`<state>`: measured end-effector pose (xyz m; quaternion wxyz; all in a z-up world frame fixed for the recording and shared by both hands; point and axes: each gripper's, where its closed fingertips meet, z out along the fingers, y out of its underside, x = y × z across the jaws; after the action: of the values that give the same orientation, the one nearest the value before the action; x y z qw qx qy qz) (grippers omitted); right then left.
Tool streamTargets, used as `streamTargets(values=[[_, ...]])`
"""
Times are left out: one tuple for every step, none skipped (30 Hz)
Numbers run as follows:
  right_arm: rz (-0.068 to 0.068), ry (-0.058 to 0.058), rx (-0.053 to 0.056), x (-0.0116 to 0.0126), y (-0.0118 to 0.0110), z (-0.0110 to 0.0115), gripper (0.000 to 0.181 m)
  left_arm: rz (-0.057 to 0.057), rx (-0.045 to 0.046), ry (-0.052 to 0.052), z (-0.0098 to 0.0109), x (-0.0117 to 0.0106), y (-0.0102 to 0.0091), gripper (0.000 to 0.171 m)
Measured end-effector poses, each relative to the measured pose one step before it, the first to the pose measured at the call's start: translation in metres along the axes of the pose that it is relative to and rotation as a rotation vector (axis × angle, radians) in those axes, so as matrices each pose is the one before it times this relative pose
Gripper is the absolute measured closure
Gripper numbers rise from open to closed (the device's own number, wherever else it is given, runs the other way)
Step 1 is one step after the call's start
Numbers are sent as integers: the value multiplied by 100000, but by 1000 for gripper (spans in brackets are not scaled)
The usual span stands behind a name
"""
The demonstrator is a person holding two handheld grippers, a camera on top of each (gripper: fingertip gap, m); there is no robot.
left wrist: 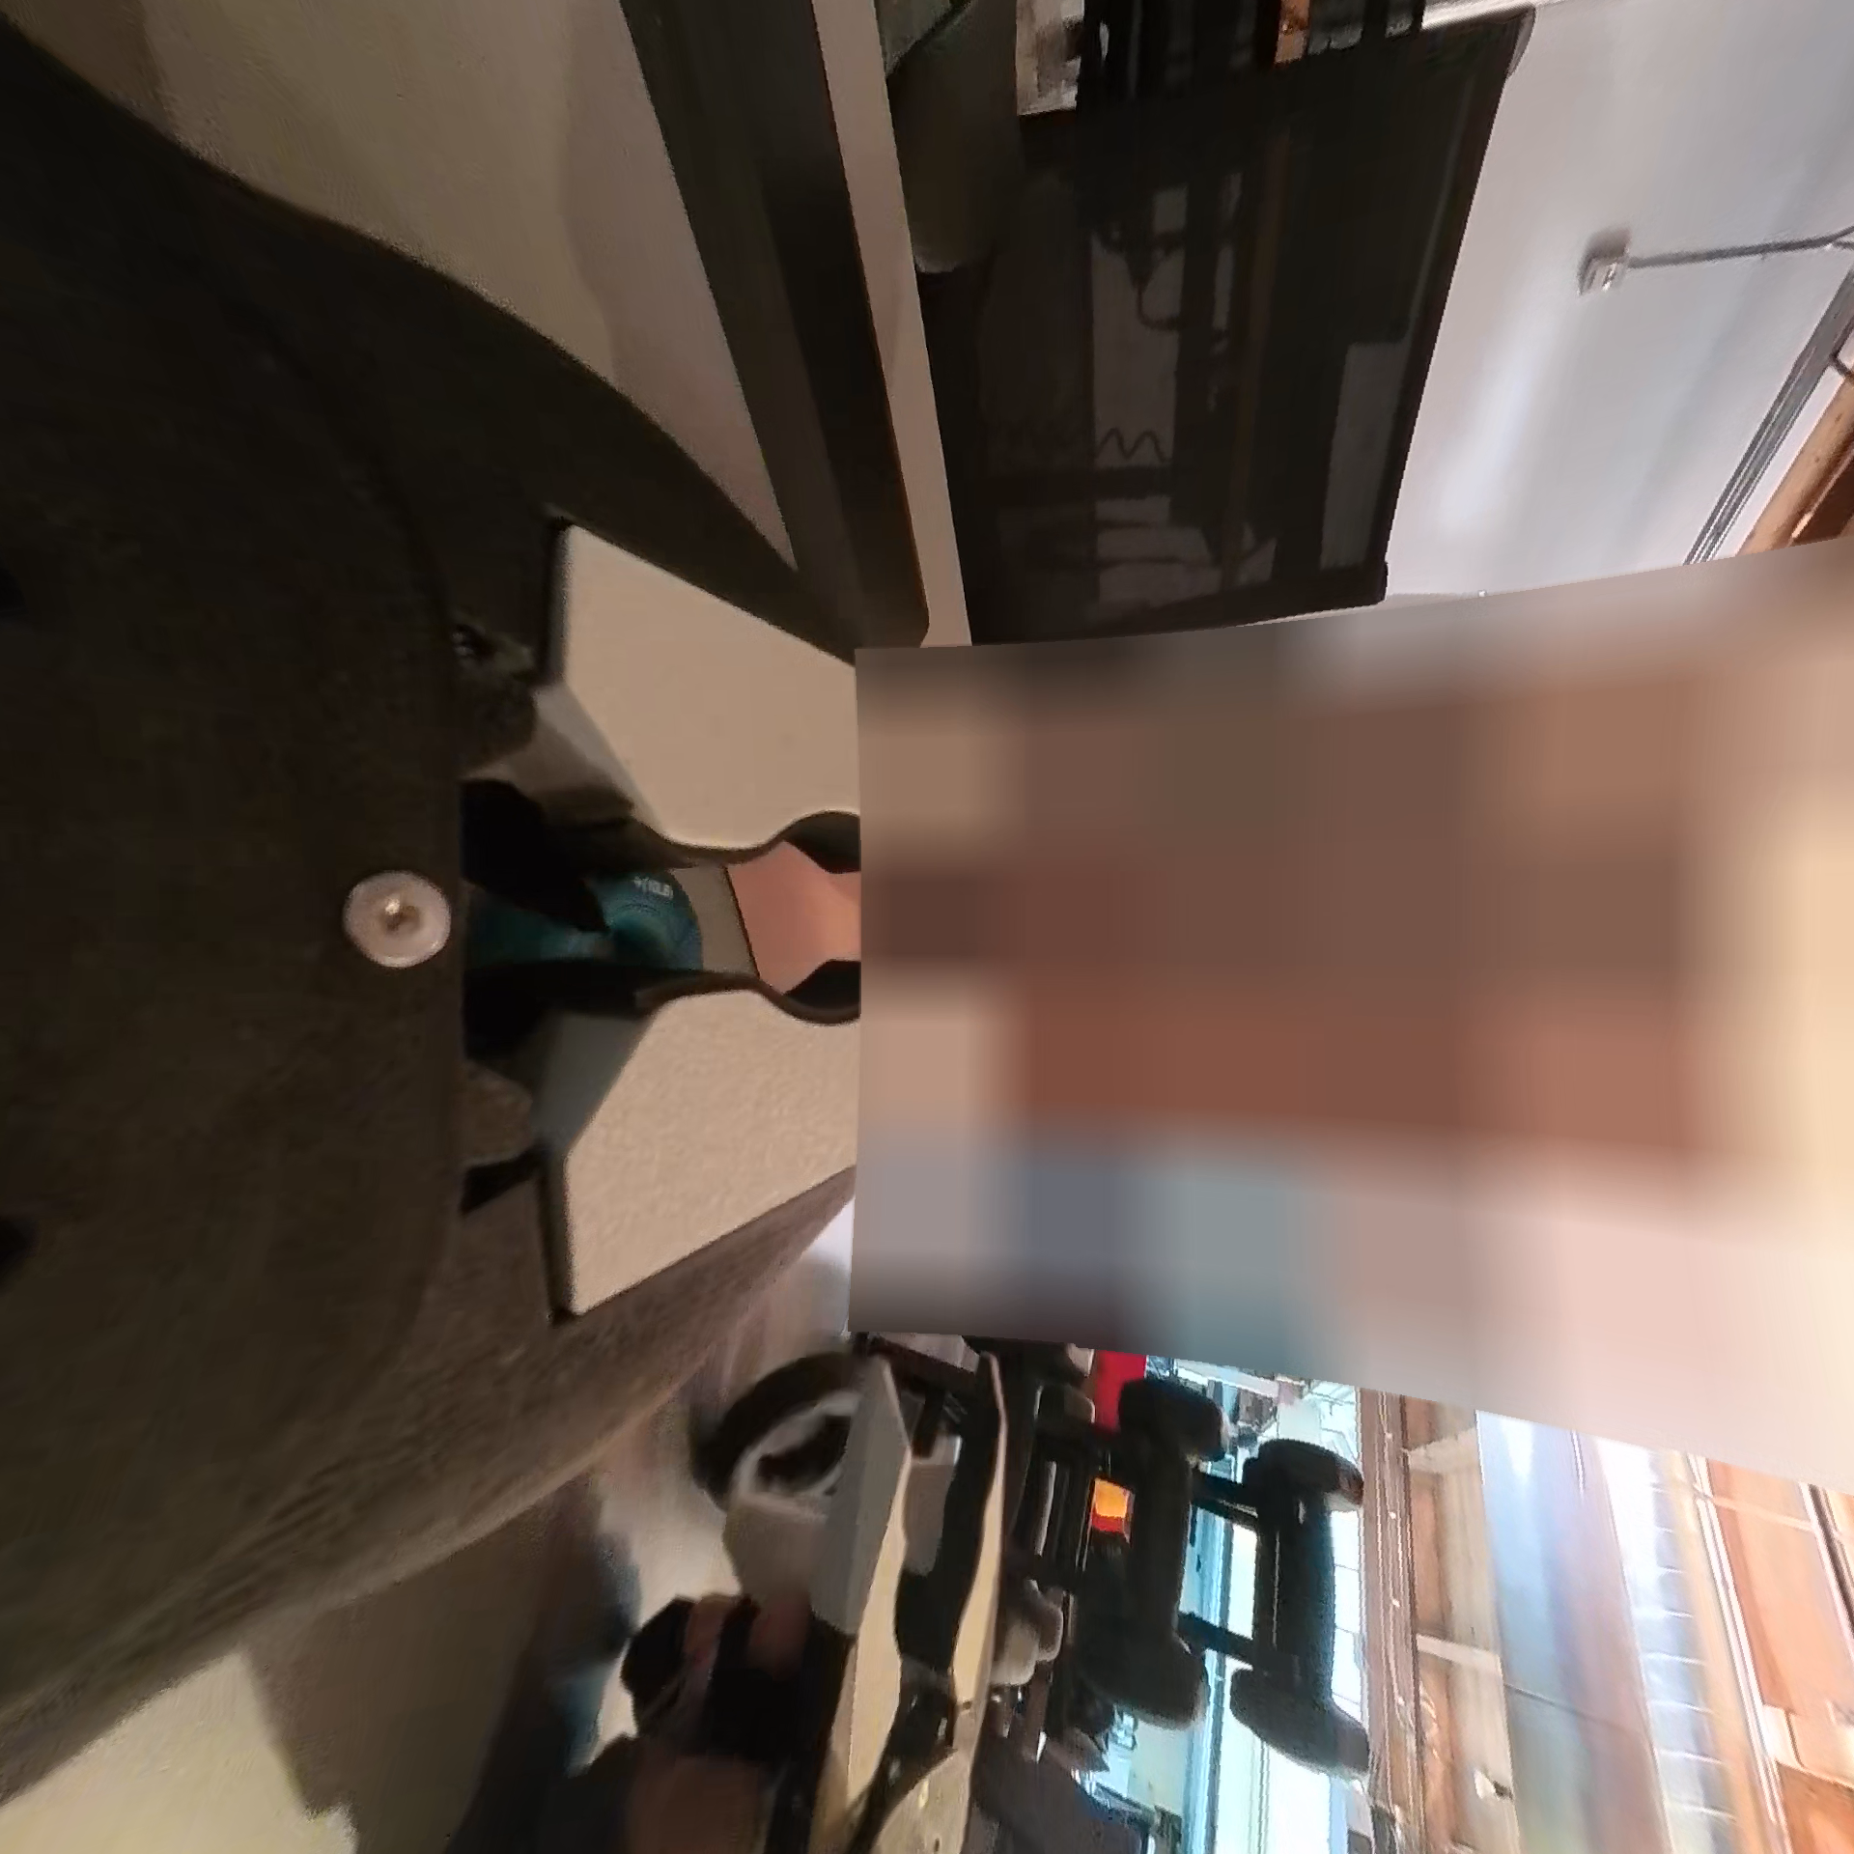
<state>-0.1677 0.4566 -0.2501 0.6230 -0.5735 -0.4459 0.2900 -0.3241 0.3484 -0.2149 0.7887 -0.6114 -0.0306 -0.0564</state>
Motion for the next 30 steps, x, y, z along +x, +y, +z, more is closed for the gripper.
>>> streamTargets(values=[[2104, 1036, -4941, 742, 845, -553, 94, -149, -17, 228, -73, -44, -17, 163], [-1018, 1422, -5102, 751, 859, -523, 93, -422, -39, 90, -36, -37, -3, 163], [-2930, 2070, -5281, 815, 947, -470, 93, -426, 29, 101, -11, 4, -2, 163], [-2347, 1427, -4787, 688, 912, -374, 93, -63, -180, 361, -3, 64, 29, 163], [-31, -59, -4163, 427, 815, -285, 93, 260, -205, 473, 9, 117, 34, 163], [1984, -829, -3495, 234, 653, -234, 93, 595, -222, 495, 22, 147, 35, 163], [2303, -787, -2515, 120, 479, -222, 92, 732, -312, 522, 27, 160, 52, 163], [1655, 396, -2010, 135, 390, -222, 91, 731, -217, 518, 25, 170, 36, 163], [618, 1298, -1954, 160, 372, -215, 91, 720, -197, 469, 15, 153, 39, 163], [-371, 1538, -2426, 121, 439, -171, 91, 671, -208, 470, 26, 147, 31, 163], [-558, 2179, -3924, 216, 669, -111, 91, 536, -188, 384, 15, 124, 32, 163], [-496, 2014, -5835, 231, 974, -3, 91, 411, -128, 217, 8, 71, 17, 163], [-607, 1372, -6695, 150, 1098, 120, 92, 165, 75, 50, -14, 36, -2, 163], [226, 2019, -5333, 261, 810, 148, 91, -46, 57, 46, 4, 10, -8, 163], [1416, 1085, -2206, 188, 356, 39, 95, -134, -165, 126, 16, 5, 28, 163], [2174, -298, -1029, 80, 176, 27, 97, -168, -180, 130, 5, 8, 28, 163], [2342, -1260, -1287, 18, 189, 77, 98, -116, 28, -1, -1, -3, 5, 163], [2205, -1053, -1039, 69, 164, 68, 96, -9, 84, -33, -3, 7, -13, 163], [1817, -304, -670, 147, 131, 6, 93, 18, -4, 45, 0, 5, 1, 163], [903, -296, -313, 102, 121, -78, 92, -19, -57, 53, 6, 8, 10, 163], [-67, -424, 11, 86, 121, -117, 90, -70, -40, 41, 7, 10, 8, 163], [-1001, -1343, 283, -14, 81, -122, 87, -109, 28, 41, -11, -6, 2, 163], [-1221, -2257, 268, -72, 88, -99, 86, -210, 48, -22, -1, -19, 0, 163], [-11, -2313, -221, 17, 130, -37, 84, -309, 61, -55, 1, -26, -12, 163], [1502, -3070, -838, 0, 189, 50, 84, -320, 19, 40, -4, -12, 3, 163], [3055, -3491, -1405, -36, 218, 120, 85, -237, -42, 113, 14, 1, 7, 163], [3592, -2544, -1382, 43, 184, 141, 85, -177, -71, 101, 13, 5, 12, 163], [2464, -702, -539, 174, 56, 78, 90, -3, -83, 135, 14, 27, 17, 163], [1003, 795, 87, 199, -16, -2, 93, 157, -102, 120, 14, 34, 22, 163], [684, 1181, 133, 115, -24, -15, 95, 210, 21, 29, 7, 30, -8, 163]])
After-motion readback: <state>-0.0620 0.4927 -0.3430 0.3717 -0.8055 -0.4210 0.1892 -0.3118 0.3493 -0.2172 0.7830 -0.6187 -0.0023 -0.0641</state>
